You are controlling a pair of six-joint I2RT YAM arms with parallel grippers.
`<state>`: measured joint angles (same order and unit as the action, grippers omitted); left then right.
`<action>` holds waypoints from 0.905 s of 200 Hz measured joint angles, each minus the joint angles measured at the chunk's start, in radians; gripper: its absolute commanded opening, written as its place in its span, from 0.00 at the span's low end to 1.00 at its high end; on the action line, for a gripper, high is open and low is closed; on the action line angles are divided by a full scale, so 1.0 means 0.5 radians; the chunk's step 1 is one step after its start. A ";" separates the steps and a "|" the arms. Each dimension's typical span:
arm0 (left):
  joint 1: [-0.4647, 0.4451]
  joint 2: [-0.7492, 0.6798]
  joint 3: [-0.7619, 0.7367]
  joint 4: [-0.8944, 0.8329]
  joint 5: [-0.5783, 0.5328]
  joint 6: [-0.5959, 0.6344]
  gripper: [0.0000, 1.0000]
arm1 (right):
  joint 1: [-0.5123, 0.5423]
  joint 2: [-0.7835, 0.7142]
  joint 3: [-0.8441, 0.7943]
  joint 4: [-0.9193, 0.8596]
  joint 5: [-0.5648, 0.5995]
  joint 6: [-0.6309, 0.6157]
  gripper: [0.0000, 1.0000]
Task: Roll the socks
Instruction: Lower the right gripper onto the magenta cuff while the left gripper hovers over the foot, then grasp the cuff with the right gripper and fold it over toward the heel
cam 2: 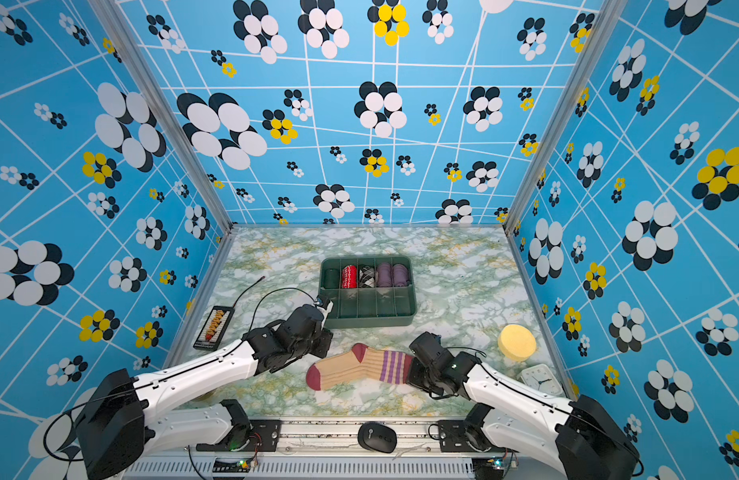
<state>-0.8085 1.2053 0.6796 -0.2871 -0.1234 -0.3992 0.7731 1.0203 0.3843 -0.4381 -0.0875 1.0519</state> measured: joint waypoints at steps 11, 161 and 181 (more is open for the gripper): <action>0.006 0.008 0.000 0.006 0.008 0.002 0.25 | 0.008 0.012 0.014 -0.011 0.008 -0.014 0.00; 0.021 0.011 -0.014 0.006 0.039 0.005 0.25 | 0.430 0.388 0.501 -0.430 0.503 -0.212 0.00; 0.021 -0.022 -0.031 0.007 0.038 0.005 0.24 | 0.490 0.484 0.613 -0.465 0.557 -0.244 0.00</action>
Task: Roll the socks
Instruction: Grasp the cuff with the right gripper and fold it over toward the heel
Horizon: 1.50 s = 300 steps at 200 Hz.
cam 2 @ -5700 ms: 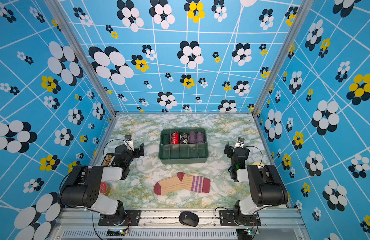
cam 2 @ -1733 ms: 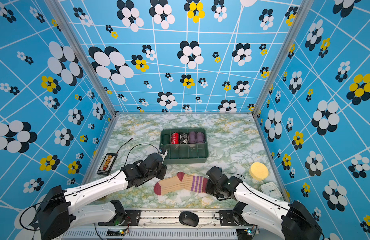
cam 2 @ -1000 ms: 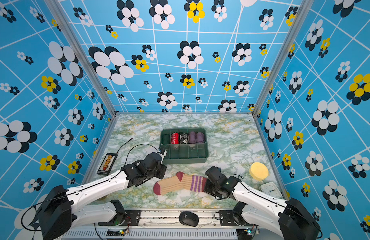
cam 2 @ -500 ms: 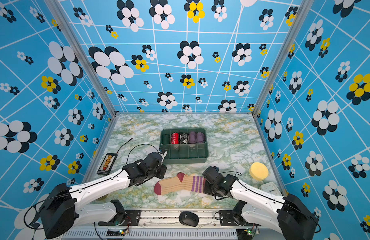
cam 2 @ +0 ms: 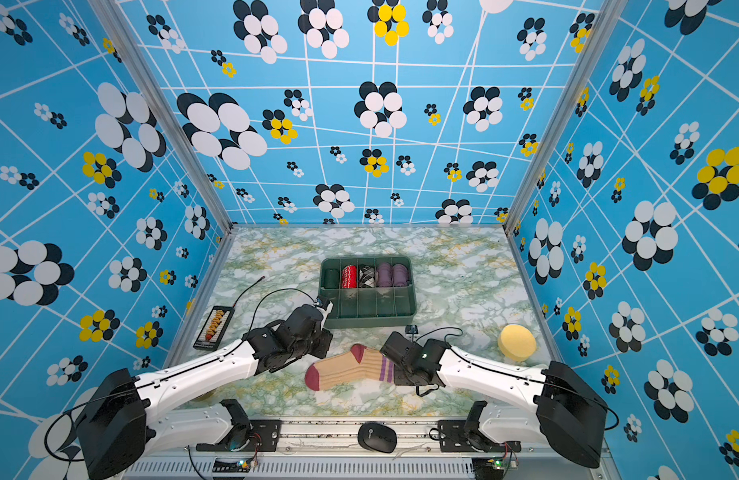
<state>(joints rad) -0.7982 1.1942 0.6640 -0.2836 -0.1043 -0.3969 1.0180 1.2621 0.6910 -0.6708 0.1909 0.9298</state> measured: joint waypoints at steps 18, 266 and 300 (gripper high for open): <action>0.002 -0.018 -0.011 -0.002 0.000 0.000 0.24 | 0.045 0.075 0.089 -0.014 0.041 -0.031 0.00; 0.093 -0.185 -0.110 -0.003 0.019 -0.001 0.25 | 0.294 0.561 0.420 0.169 -0.076 -0.373 0.00; 0.105 -0.190 -0.111 -0.003 0.024 -0.001 0.25 | 0.294 0.571 0.425 0.167 -0.095 -0.375 0.09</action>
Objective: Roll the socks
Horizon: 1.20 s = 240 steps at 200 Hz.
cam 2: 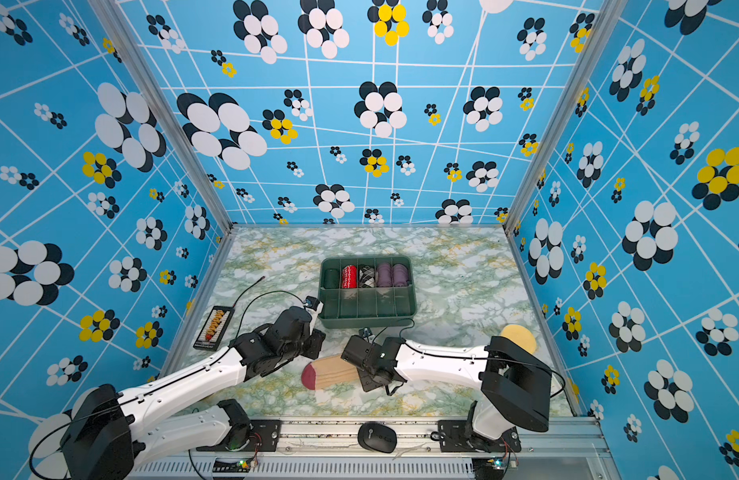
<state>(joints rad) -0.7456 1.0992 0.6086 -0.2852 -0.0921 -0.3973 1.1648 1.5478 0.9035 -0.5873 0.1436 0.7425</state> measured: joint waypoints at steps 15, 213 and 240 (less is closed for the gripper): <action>0.001 -0.004 -0.001 0.000 0.001 0.000 0.25 | 0.000 0.002 0.004 0.001 -0.001 -0.008 0.16; -0.125 -0.004 0.014 0.000 0.034 0.042 0.14 | -0.387 -0.740 -0.341 0.211 -0.075 0.146 0.21; -0.303 0.074 0.132 0.002 0.037 0.096 0.09 | -0.504 -0.808 -0.506 0.198 -0.106 0.224 0.15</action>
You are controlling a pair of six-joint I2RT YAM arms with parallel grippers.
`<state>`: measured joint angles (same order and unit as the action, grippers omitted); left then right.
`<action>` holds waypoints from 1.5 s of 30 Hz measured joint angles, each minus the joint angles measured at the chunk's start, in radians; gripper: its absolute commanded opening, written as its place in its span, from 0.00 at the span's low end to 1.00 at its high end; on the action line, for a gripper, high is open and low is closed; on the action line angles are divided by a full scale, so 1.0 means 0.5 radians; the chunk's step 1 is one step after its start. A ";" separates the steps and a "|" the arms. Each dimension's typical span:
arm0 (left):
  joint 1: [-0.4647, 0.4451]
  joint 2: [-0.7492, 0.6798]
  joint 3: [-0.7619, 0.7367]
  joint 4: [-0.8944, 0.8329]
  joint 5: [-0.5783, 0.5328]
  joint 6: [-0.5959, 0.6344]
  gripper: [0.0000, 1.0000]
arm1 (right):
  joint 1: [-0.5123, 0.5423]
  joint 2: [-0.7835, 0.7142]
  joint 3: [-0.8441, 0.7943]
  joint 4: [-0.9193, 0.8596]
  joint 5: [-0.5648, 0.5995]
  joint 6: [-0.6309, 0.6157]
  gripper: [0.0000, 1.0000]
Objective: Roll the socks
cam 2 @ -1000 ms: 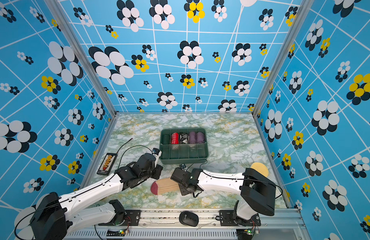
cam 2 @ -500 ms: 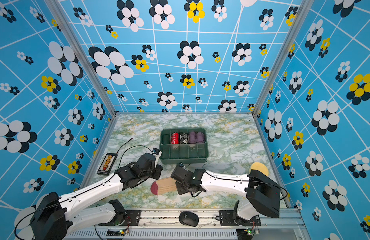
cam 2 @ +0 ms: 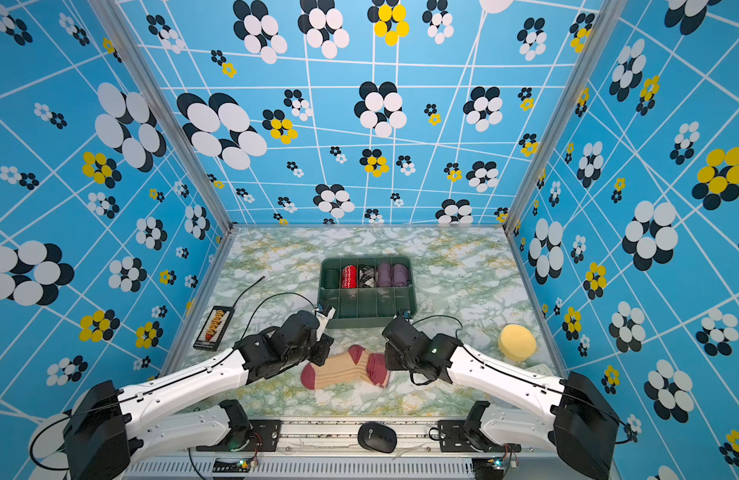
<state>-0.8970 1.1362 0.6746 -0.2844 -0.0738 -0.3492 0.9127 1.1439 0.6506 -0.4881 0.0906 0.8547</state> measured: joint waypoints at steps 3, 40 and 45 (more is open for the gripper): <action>-0.142 0.102 0.108 0.002 0.003 0.047 0.09 | -0.065 -0.021 -0.132 0.034 -0.059 0.052 0.15; -0.355 1.068 0.483 0.346 0.264 -0.002 0.08 | -0.260 -0.111 -0.369 0.188 -0.261 0.134 0.18; -0.301 1.125 0.433 0.379 0.297 -0.036 0.08 | -0.261 -0.097 -0.392 0.273 -0.301 0.140 0.18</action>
<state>-1.0473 1.6989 0.8909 -0.0948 0.0746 -0.3672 0.7822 1.0954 0.4545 -0.3515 -0.0601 0.9249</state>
